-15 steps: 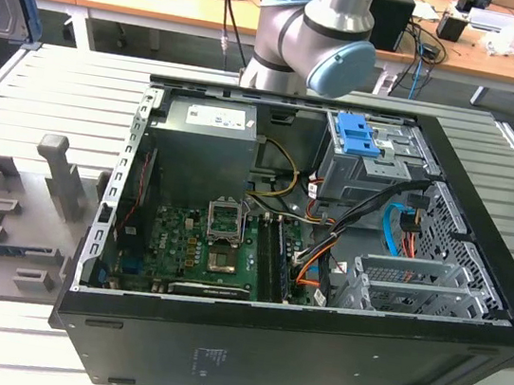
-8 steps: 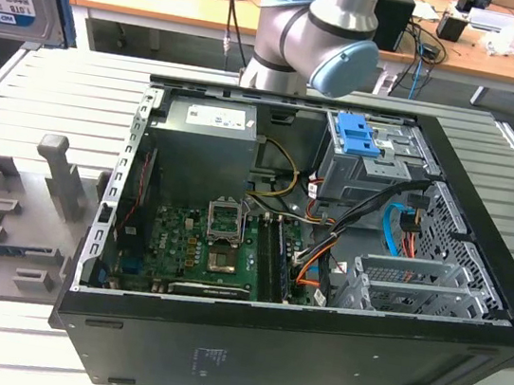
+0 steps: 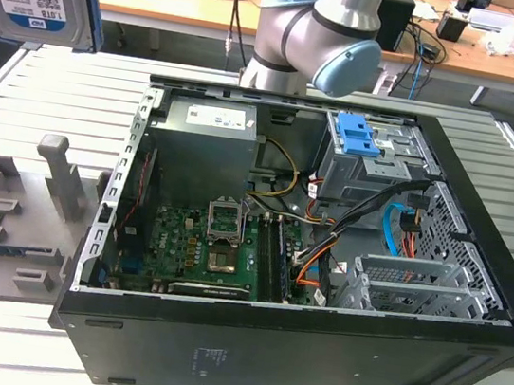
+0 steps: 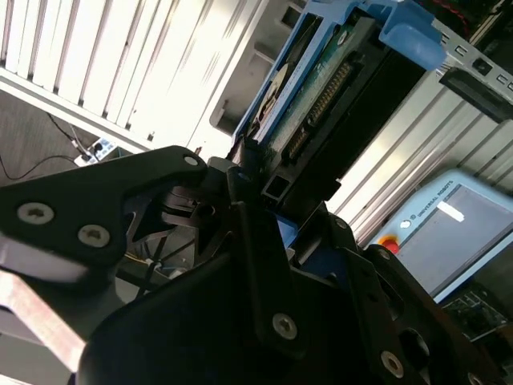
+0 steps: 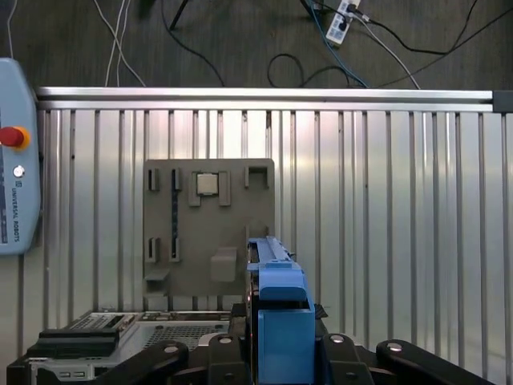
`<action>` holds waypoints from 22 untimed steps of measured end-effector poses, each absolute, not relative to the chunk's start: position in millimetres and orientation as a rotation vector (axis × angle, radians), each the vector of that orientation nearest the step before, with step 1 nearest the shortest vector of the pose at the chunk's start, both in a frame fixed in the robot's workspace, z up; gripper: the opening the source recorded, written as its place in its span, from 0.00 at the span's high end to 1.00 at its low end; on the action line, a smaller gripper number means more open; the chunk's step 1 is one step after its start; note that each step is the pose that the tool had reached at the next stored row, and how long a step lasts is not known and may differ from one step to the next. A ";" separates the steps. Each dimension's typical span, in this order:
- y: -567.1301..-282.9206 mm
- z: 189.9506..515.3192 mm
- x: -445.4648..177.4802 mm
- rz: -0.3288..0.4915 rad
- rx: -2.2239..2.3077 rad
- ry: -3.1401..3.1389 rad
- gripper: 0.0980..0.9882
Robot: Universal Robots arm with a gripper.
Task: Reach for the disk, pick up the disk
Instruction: 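Pick up the disk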
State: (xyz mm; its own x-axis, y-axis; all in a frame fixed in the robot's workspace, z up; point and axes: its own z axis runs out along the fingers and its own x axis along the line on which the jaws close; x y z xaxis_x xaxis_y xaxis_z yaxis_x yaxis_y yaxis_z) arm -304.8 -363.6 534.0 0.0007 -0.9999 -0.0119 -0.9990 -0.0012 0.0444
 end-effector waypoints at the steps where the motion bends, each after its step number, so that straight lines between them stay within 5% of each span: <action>1: -363.7 533.9 -298.7 -0.063 2.206 -2.204 0.70; 22: -363.7 533.9 -211.4 -0.071 2.202 -2.200 0.70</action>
